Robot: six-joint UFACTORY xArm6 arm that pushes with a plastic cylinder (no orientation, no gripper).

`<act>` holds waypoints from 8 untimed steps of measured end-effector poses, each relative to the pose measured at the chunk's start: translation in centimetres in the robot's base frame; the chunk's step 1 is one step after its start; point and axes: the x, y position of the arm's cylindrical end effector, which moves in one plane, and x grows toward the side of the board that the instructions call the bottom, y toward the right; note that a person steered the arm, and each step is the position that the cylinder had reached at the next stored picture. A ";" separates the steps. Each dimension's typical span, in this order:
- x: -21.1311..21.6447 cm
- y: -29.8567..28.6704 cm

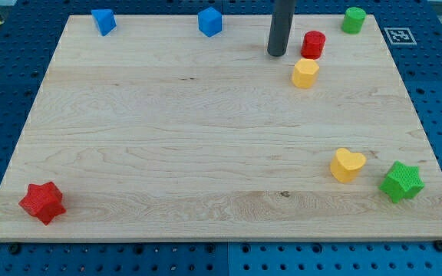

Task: Push the red circle below the green circle

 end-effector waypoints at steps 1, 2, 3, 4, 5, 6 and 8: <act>-1.1 0.3; -1.5 0.6; -3.7 0.7; -3.4 1.8; -1.2 3.7; 0.0 5.7; 1.8 8.9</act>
